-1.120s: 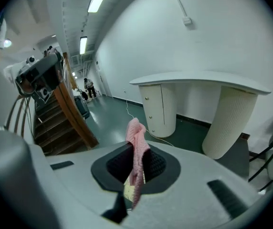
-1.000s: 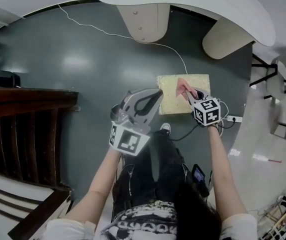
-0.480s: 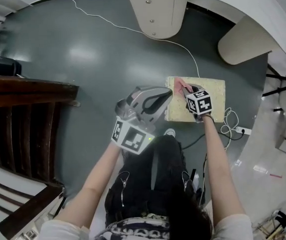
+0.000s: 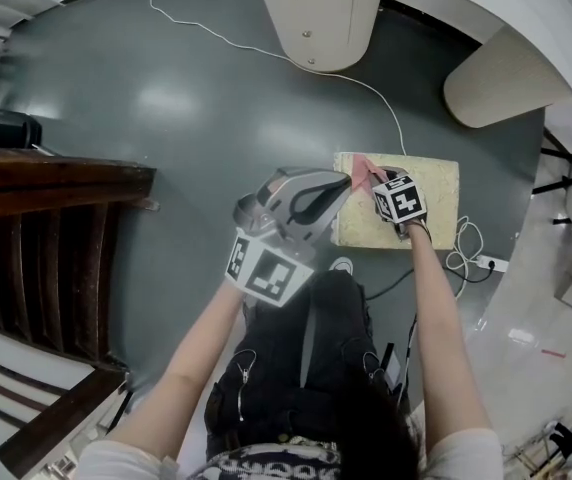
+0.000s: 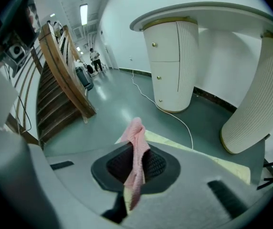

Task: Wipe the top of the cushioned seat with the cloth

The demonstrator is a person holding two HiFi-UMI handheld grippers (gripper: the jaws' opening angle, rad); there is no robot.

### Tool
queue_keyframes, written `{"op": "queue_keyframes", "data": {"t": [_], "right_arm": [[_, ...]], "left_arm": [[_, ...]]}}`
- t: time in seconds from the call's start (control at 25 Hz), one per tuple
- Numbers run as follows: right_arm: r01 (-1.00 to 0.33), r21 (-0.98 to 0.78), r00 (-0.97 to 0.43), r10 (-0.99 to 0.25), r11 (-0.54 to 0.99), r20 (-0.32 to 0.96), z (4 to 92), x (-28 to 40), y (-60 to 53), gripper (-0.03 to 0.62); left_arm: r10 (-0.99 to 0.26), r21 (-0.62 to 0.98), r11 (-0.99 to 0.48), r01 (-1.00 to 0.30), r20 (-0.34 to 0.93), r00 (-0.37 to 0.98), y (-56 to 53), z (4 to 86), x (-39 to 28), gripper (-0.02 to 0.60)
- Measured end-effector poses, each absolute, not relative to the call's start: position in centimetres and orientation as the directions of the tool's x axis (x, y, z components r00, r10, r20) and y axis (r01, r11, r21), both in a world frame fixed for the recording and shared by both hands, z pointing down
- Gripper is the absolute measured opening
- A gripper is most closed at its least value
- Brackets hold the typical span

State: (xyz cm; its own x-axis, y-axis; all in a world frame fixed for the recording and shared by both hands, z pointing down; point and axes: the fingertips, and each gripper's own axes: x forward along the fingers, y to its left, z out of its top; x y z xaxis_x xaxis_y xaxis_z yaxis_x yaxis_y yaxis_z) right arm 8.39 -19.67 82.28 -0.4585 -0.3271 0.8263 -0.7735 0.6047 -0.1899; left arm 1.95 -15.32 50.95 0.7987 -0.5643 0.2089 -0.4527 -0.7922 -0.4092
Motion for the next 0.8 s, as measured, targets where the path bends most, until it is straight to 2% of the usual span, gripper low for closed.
{"op": "queue_keyframes", "data": {"t": [0.32,0.8], "right_arm": [[-0.833,-0.125,-0.36,-0.356,0.538,0.863,83.0,16.3,-20.0,0.012],[-0.932,0.013,-0.128,-0.365,0.361,0.922,83.3,32.6,-18.9,0.012]], "left_arm": [[-0.543,-0.4,-0.806,-0.437,0.204,0.815,-15.5,51.0,4.1,0.006],[-0.516,-0.384,-0.825,-0.415,0.21,0.831,-14.1,51.2,6.5,0.006]]}}
